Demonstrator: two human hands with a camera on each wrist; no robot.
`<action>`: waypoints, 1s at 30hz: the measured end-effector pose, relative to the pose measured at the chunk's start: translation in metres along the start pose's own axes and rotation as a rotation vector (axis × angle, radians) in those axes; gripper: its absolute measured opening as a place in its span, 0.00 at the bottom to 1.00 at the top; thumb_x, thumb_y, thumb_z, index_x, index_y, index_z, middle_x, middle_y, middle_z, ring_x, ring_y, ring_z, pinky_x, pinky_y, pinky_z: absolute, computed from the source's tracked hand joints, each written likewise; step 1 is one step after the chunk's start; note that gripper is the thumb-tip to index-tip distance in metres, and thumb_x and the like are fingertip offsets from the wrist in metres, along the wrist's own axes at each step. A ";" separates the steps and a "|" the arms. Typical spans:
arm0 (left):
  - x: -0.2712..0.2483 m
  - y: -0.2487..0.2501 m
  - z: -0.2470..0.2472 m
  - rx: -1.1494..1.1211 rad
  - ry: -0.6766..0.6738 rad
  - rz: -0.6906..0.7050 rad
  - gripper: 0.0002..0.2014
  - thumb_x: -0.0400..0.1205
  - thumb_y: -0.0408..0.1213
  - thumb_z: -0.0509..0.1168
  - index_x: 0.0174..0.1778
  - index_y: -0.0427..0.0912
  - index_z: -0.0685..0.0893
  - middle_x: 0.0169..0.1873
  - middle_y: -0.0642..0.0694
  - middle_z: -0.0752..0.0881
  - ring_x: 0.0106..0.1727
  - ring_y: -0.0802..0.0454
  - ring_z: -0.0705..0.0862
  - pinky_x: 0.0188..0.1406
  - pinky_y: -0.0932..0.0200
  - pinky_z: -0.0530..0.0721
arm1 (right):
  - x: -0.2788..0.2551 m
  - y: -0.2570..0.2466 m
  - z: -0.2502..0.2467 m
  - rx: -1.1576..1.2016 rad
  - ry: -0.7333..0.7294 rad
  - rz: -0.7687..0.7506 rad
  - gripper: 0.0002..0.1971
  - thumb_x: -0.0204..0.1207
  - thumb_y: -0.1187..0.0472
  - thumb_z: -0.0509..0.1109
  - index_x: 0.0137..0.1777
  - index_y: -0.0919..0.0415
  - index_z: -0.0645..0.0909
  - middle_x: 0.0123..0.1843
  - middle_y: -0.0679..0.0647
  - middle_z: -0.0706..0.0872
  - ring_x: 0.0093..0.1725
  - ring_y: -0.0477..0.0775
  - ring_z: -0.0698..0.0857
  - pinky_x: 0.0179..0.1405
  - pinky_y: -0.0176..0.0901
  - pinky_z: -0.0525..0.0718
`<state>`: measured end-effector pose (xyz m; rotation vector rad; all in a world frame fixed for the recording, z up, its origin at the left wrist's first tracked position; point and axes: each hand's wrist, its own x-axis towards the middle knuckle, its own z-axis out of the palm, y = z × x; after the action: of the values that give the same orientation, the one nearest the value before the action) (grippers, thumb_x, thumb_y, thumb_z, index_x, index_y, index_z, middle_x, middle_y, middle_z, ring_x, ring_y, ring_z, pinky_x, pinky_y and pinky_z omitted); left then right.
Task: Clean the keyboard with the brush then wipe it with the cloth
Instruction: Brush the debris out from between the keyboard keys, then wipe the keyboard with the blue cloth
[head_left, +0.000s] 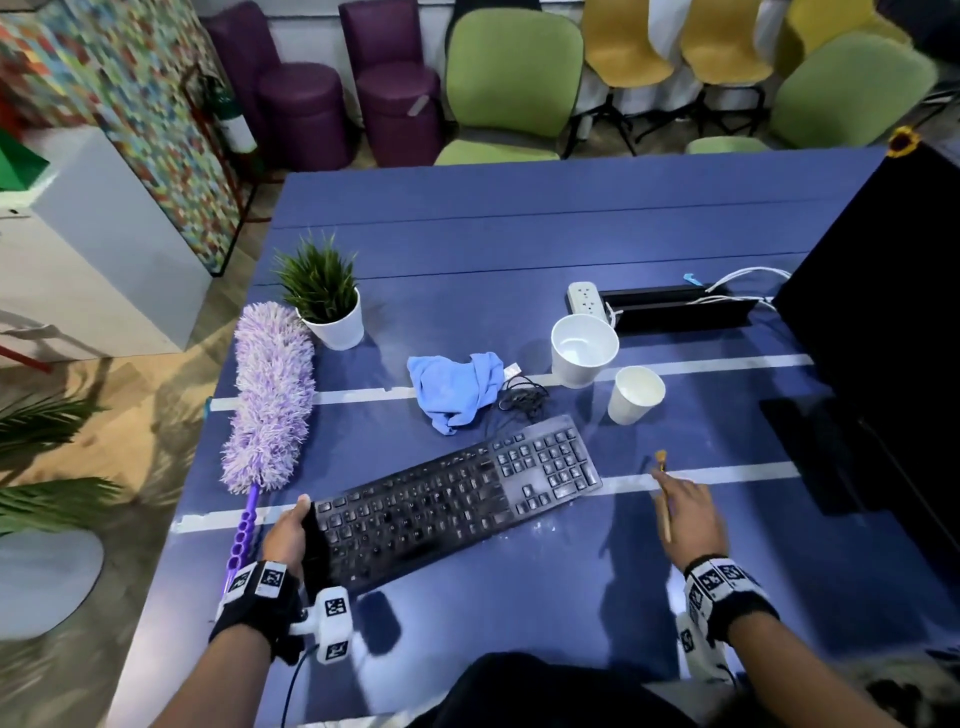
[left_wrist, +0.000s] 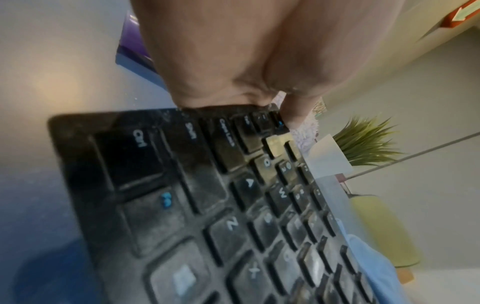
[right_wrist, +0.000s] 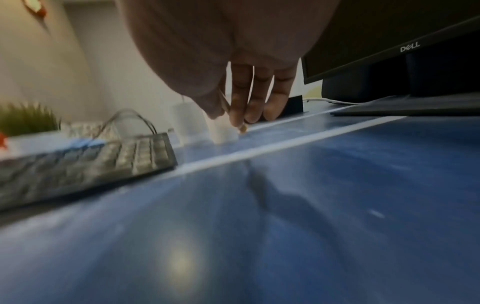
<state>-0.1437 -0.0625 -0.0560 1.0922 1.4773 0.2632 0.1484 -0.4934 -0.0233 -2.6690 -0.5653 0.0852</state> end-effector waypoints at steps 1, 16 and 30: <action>-0.002 0.005 0.002 0.073 0.021 -0.005 0.30 0.78 0.56 0.65 0.60 0.29 0.83 0.59 0.27 0.84 0.59 0.30 0.84 0.66 0.36 0.78 | -0.001 0.005 0.005 -0.064 -0.057 0.020 0.25 0.70 0.70 0.66 0.68 0.59 0.82 0.54 0.62 0.87 0.56 0.68 0.81 0.48 0.55 0.82; -0.026 0.081 0.057 1.002 0.277 0.385 0.28 0.77 0.63 0.60 0.61 0.43 0.81 0.64 0.31 0.77 0.67 0.31 0.74 0.68 0.39 0.72 | -0.003 0.001 0.040 -0.066 -0.097 0.056 0.32 0.55 0.74 0.64 0.64 0.63 0.84 0.63 0.66 0.85 0.51 0.73 0.84 0.44 0.60 0.85; -0.007 0.129 0.227 1.267 -0.220 0.775 0.26 0.76 0.27 0.63 0.73 0.39 0.71 0.69 0.30 0.73 0.65 0.29 0.75 0.62 0.42 0.76 | -0.016 -0.042 0.031 0.132 0.014 -0.052 0.32 0.62 0.60 0.49 0.63 0.57 0.84 0.64 0.56 0.84 0.66 0.60 0.77 0.66 0.51 0.74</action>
<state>0.1127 -0.0945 -0.0183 2.5991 0.8574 -0.3370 0.1140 -0.4532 -0.0348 -2.5233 -0.6028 0.0859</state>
